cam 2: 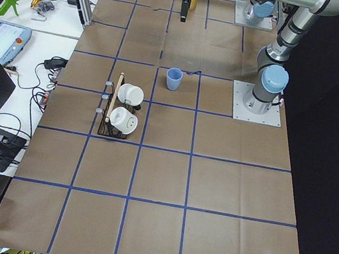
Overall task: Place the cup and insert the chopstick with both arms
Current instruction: 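Lower left gripper to the blue cup while right gripper nears the chopstick, then grasp the blue cup with left gripper while right gripper descends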
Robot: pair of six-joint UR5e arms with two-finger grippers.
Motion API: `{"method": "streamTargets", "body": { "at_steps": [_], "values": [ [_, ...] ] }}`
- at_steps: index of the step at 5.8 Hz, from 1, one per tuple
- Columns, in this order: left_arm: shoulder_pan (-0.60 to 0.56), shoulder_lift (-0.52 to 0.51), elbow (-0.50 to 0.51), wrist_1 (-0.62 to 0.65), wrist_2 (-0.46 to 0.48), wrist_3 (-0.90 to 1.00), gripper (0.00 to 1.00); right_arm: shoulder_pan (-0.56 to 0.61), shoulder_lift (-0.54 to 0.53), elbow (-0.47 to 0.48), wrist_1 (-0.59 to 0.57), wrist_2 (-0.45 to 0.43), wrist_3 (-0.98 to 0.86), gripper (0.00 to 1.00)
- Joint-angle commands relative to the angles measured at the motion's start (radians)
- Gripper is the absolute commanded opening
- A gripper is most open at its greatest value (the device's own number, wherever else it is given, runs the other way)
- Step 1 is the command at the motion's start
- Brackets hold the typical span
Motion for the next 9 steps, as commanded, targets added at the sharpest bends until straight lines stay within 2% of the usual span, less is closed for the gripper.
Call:
{"method": "streamTargets", "body": {
  "at_steps": [1, 2, 3, 4, 5, 6, 7, 8, 9],
  "values": [
    [0.113, -0.004, -0.2, 0.186, -0.005, 0.108, 0.97, -0.064, -0.085, 0.191, -0.222, -0.008, -0.118, 1.0],
    [0.138, -0.022, -0.357, 0.388, -0.003, 0.148, 0.97, -0.082, -0.111, 0.305, -0.393, 0.001, -0.17, 1.0],
    [0.154, -0.054, -0.484, 0.581, -0.003, 0.176, 0.96, -0.082, -0.111, 0.364, -0.49, 0.004, -0.188, 1.0],
    [0.162, -0.115, -0.543, 0.668, -0.001, 0.184, 0.95, -0.079, -0.11, 0.413, -0.551, 0.036, -0.185, 1.0],
    [0.161, -0.157, -0.54, 0.673, -0.001, 0.181, 0.61, -0.078, -0.11, 0.494, -0.656, 0.044, -0.18, 1.0],
    [0.159, -0.159, -0.534, 0.675, -0.001, 0.188, 0.21, -0.078, -0.11, 0.56, -0.73, 0.042, -0.179, 1.0],
    [0.161, -0.157, -0.529, 0.675, -0.001, 0.187, 0.07, -0.078, -0.11, 0.573, -0.732, 0.032, -0.176, 1.0],
    [0.161, -0.149, -0.529, 0.675, -0.001, 0.187, 0.06, -0.078, -0.108, 0.575, -0.722, 0.019, -0.176, 1.0],
    [0.158, -0.145, -0.522, 0.679, -0.003, 0.178, 0.05, -0.076, -0.105, 0.575, -0.699, 0.021, -0.176, 0.95]
  ]
}}
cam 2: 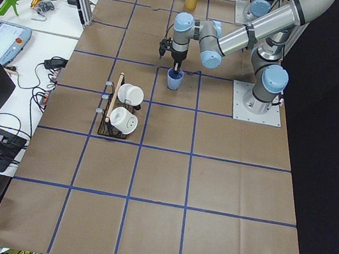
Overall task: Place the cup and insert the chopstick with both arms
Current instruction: 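Carry blue cup to table center while right gripper grasps the chopstick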
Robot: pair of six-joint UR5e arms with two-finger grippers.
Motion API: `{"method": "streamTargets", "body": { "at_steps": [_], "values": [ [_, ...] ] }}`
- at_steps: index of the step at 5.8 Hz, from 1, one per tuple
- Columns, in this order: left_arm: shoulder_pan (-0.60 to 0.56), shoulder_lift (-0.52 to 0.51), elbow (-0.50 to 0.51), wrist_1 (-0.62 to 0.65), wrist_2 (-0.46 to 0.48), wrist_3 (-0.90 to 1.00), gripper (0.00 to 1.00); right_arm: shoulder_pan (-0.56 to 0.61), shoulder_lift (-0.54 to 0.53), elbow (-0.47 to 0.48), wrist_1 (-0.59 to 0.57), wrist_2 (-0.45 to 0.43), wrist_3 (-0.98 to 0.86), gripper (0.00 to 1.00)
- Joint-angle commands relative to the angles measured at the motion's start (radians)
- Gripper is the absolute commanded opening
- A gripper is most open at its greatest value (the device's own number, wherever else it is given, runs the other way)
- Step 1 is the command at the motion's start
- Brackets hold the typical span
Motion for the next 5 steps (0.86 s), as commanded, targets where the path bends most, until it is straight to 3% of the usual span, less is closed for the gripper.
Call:
{"method": "streamTargets", "body": {
  "at_steps": [1, 2, 3, 4, 5],
  "values": [
    [-0.041, -0.021, 0.101, -0.036, -0.006, -0.032, 0.05, 0.001, 0.005, 0.002, 0.018, -0.004, 0.0, 0.77],
    [-0.133, -0.052, 0.228, -0.148, -0.009, -0.172, 0.05, 0.001, 0.005, 0.004, 0.02, -0.011, 0.0, 0.5],
    [-0.274, -0.152, 0.369, -0.181, -0.001, -0.371, 0.05, 0.001, 0.005, 0.002, 0.032, -0.011, 0.0, 0.25],
    [-0.409, -0.251, 0.474, -0.176, 0.002, -0.605, 0.05, 0.001, 0.004, 0.001, 0.034, -0.011, 0.0, 0.11],
    [-0.51, -0.344, 0.58, -0.179, 0.002, -0.749, 0.05, 0.001, -0.001, -0.01, 0.031, -0.015, 0.0, 0.08]
  ]
}}
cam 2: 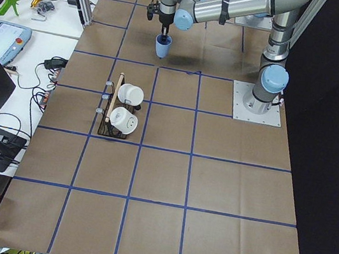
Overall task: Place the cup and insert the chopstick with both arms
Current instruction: 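Carry blue cup to table center while right gripper grasps the chopstick, then set blue cup down, open left gripper while right lifts the chopstick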
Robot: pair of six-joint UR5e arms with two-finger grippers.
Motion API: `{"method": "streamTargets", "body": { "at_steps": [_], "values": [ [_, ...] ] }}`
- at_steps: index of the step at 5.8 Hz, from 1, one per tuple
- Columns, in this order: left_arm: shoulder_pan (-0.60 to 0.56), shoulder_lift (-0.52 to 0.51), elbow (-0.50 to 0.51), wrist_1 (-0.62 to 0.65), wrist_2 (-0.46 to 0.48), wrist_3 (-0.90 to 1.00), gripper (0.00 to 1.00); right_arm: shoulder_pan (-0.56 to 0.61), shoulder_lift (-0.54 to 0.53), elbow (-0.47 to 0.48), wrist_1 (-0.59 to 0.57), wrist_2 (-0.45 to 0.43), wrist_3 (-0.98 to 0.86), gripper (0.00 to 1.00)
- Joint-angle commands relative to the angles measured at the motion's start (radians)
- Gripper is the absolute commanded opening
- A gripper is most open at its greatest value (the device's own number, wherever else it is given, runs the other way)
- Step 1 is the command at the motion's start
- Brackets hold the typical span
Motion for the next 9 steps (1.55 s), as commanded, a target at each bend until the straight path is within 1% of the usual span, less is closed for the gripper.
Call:
{"method": "streamTargets", "body": {
  "at_steps": [1, 2, 3, 4, 5, 6, 7, 8, 9],
  "values": [
    [-0.159, -0.145, 0.136, 0.008, -0.007, -0.274, 0.05, 0.002, -0.009, -0.048, 0.002, -0.028, 0.001, 0.08],
    [-0.19, -0.176, 0.155, 0.015, -0.004, -0.281, 0.05, 0.003, -0.003, -0.135, 0.086, -0.034, 0.001, 0.08],
    [-0.199, -0.19, 0.151, 0.021, -0.01, -0.283, 0.07, 0.006, 0.001, -0.258, 0.232, -0.031, 0.033, 0.08],
    [-0.207, -0.19, 0.149, 0.021, -0.01, -0.283, 0.26, 0.011, 0.032, -0.393, 0.398, -0.021, 0.104, 0.08],
    [-0.207, -0.187, 0.14, 0.021, -0.002, -0.278, 0.98, 0.014, 0.079, -0.527, 0.539, -0.011, 0.153, 0.08],
    [-0.202, -0.147, 0.15, 0.018, 0.0, -0.265, 0.99, 0.038, 0.145, -0.67, 0.664, -0.013, 0.203, 0.08],
    [-0.175, -0.083, 0.17, -0.025, -0.004, -0.167, 0.99, 0.084, 0.209, -0.785, 0.759, -0.011, 0.304, 0.08],
    [-0.124, 0.031, 0.174, -0.173, -0.005, -0.096, 0.99, 0.144, 0.248, -0.849, 0.789, -0.013, 0.39, 0.08],
    [-0.034, 0.157, 0.183, -0.337, -0.005, 0.038, 0.99, 0.159, 0.259, -0.852, 0.789, -0.011, 0.412, 0.09]
  ]
}}
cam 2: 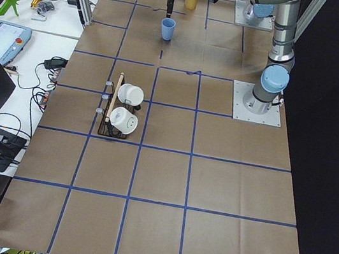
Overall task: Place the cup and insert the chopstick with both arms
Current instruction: 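Raise left gripper away while right gripper carries chopstick over blue cup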
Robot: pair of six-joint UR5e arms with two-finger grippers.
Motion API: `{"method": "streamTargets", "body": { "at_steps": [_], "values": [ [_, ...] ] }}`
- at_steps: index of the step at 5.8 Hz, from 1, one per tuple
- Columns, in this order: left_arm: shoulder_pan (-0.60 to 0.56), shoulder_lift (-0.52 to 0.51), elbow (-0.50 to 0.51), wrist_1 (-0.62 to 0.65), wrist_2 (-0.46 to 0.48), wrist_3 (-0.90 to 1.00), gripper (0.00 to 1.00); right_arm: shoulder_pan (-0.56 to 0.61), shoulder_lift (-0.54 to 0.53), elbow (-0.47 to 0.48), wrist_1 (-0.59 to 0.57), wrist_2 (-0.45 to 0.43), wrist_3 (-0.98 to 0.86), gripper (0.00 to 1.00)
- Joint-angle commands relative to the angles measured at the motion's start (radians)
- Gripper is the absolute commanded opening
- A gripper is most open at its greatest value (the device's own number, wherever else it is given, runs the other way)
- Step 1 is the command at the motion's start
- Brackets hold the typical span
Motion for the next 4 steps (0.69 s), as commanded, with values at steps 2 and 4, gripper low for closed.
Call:
{"method": "streamTargets", "body": {
  "at_steps": [2, 4],
  "values": [
    [0.18, 0.258, 0.02, -0.331, 0.006, 0.273, 0.99, 0.058, 0.075, -0.066, -0.045, 0.056, 0.128, 0.09],
    [0.217, 0.268, 0.015, -0.335, -0.002, 0.344, 0.99, 0.204, 0.25, -0.266, -0.059, 0.048, 0.348, 0.08]
  ]
}}
